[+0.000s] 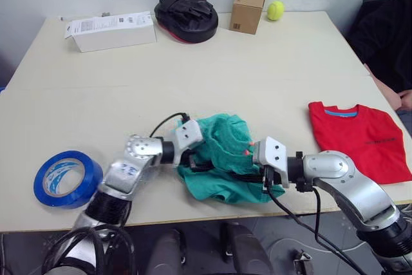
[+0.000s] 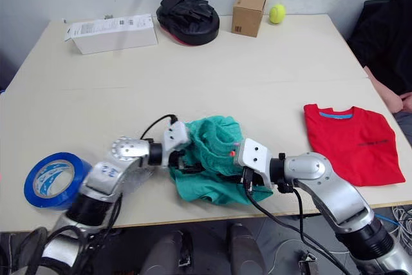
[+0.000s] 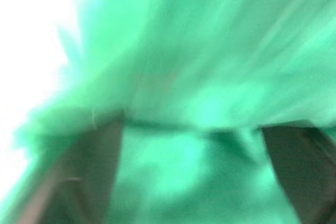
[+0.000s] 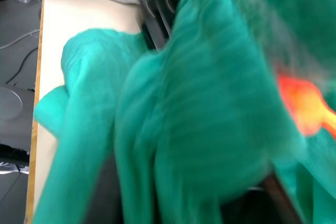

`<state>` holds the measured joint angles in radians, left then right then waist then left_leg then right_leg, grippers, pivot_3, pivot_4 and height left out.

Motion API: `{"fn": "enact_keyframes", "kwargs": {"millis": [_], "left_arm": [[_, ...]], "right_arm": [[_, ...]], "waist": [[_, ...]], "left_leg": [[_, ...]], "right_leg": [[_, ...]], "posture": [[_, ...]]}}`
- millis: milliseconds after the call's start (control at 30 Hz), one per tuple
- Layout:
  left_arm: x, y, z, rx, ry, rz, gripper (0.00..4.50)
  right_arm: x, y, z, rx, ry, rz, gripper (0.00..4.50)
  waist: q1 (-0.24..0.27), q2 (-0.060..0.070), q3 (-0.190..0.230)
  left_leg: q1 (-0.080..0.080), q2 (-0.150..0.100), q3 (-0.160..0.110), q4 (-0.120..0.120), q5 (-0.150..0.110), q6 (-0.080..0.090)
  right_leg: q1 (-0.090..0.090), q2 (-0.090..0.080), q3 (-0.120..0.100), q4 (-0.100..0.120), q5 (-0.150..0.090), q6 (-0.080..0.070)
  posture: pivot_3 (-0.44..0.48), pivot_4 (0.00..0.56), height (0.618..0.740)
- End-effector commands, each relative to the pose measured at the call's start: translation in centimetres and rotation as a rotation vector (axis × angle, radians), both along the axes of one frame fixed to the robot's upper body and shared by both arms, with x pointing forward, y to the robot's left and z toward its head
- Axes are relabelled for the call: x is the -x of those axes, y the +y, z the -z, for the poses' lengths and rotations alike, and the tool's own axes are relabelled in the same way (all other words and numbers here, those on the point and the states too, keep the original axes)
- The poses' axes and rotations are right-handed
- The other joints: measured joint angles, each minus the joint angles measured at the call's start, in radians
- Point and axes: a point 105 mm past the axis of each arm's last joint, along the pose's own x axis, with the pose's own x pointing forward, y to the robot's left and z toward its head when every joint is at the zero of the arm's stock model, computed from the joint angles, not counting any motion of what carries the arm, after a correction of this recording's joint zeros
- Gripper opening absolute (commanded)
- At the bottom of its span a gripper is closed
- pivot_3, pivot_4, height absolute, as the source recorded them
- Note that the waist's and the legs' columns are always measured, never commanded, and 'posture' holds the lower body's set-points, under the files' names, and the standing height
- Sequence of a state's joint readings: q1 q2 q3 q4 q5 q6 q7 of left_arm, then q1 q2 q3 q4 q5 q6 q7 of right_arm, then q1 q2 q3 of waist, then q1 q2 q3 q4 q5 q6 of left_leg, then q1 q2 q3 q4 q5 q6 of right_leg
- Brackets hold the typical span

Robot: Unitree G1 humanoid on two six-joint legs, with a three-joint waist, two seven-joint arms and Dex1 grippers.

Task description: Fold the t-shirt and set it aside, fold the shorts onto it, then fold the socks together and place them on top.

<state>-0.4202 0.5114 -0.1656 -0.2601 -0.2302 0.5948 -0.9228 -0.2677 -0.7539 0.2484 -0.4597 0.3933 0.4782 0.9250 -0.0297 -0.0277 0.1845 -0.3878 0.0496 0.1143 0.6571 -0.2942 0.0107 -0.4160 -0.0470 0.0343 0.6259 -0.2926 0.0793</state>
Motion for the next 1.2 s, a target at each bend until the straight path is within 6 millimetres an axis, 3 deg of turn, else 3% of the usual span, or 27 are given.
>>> {"fn": "enact_keyframes", "kwargs": {"millis": [33,200,367,567,833,1200], "left_arm": [[3.1,1.4,-2.9,0.022,0.0,0.06,4.5],[4.5,4.1,-3.2,-0.027,0.021,-0.024,4.5],[4.1,5.0,-3.3,-0.044,0.006,-0.076,4.5],[3.4,4.9,-3.9,-0.043,-0.032,-0.068,4.5],[3.6,4.8,-4.9,-0.019,-0.06,-0.059,4.5],[4.2,4.5,-5.9,-0.005,-0.09,-0.046,4.5]], "right_arm": [[0.4,0.4,-1.3,-0.046,-0.032,-0.07,2.93],[1.5,0.8,-2.2,-0.102,-0.012,-0.185,4.49],[1.5,0.0,-4.2,-0.173,0.081,-0.232,4.49],[-1.3,-2.4,-6.6,-0.233,0.261,-0.086,4.49],[-4.7,-6.1,-5.0,-0.187,0.542,0.135,4.49],[-6.4,-4.3,-1.3,-0.145,0.825,0.151,4.49]], "waist": [[0.0,0.0,0.0],[0.0,0.0,0.0],[0.002,0.0,0.0],[0.001,0.0,0.0],[-0.002,0.0,0.0],[-0.002,0.0,0.0]], "left_leg": [[0.0,0.0,0.0,0.0,0.0,0.0],[0.001,0.0,-0.001,-0.001,0.0,-0.001],[0.001,-0.001,-0.002,0.0,0.001,-0.001],[0.001,-0.001,-0.002,-0.001,0.001,-0.001],[-0.001,-0.002,-0.002,-0.009,0.001,-0.004],[-0.004,0.0,0.002,-0.007,0.003,-0.005]], "right_leg": [[0.0,0.0,0.0,0.0,0.0,0.0],[0.0,0.0,-0.001,0.0,-0.001,-0.002],[0.002,-0.001,-0.002,0.0,-0.001,-0.002],[0.001,-0.004,-0.002,0.0,-0.004,-0.007],[-0.004,-0.004,-0.004,-0.002,-0.004,-0.008],[-0.01,0.002,0.001,0.003,-0.003,-0.005]], "posture": [[0.0,0.15,0.74],[0.0,0.15,0.74],[0.0,0.15,0.74],[0.0,0.15,0.74],[0.0,0.15,0.74],[0.0,0.15,0.74]]}}
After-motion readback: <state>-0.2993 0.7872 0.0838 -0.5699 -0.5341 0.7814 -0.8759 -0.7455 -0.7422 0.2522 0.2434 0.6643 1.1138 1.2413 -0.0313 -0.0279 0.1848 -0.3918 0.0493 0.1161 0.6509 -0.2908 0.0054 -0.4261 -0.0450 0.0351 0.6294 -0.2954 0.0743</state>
